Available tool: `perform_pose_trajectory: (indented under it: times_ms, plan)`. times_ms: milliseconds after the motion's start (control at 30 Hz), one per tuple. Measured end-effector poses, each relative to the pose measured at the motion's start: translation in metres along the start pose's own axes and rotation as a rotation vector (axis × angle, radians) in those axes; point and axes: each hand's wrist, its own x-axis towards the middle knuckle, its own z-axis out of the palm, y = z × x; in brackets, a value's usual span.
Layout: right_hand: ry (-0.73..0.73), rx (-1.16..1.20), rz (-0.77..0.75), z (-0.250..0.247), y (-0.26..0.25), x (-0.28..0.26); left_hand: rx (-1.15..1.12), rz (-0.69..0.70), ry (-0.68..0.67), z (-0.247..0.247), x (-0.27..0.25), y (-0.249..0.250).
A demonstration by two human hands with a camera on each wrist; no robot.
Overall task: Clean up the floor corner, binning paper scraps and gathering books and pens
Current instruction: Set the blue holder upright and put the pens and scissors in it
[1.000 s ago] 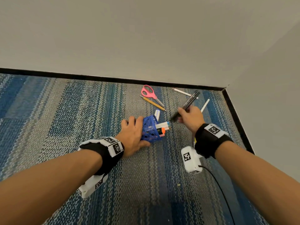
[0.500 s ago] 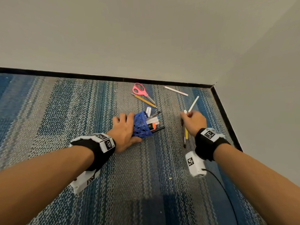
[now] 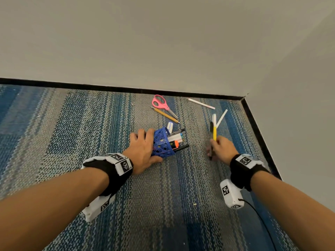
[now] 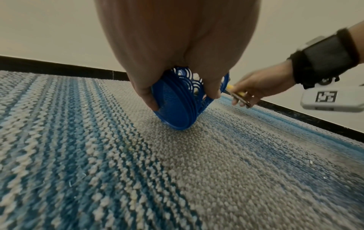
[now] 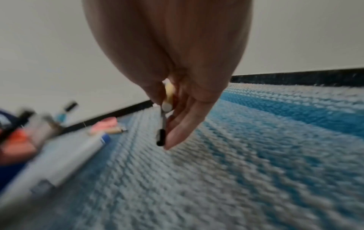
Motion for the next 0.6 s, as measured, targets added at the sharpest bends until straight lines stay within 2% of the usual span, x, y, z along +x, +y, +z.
perform_pose_trajectory:
  times_ms: [33,67,133,233,400,467,567,600]
  plan:
    - [-0.039,0.248,-0.025,-0.002,-0.010,-0.007,-0.004,-0.006,-0.002,0.000,0.000,0.000]
    - [-0.074,0.399,-0.081,-0.006,-0.021,-0.013,-0.009,-0.014,-0.006,0.000,-0.001,0.000]
    - [-0.109,0.465,-0.221,-0.014,-0.039,-0.024,-0.012,-0.016,-0.007,-0.002,-0.002,0.001]
    - [-0.175,0.400,-0.331,-0.016,-0.057,-0.034,-0.037,-0.023,-0.010,-0.004,-0.002,0.002]
    - [-0.160,-0.022,-0.495,0.016,-0.076,-0.042,-0.033,-0.010,-0.010,-0.004,-0.003,0.000]
    - [-0.129,-0.069,-0.474,0.024,-0.082,-0.044,-0.040,-0.013,-0.012,-0.004,-0.003,0.000]
    - [-0.129,0.126,-0.344,0.026,-0.091,-0.045,-0.062,-0.018,-0.016,-0.004,-0.003,-0.001]
    - [-0.083,0.127,-0.338,0.024,-0.094,-0.044,-0.066,-0.018,-0.016,-0.004,-0.003,-0.001]
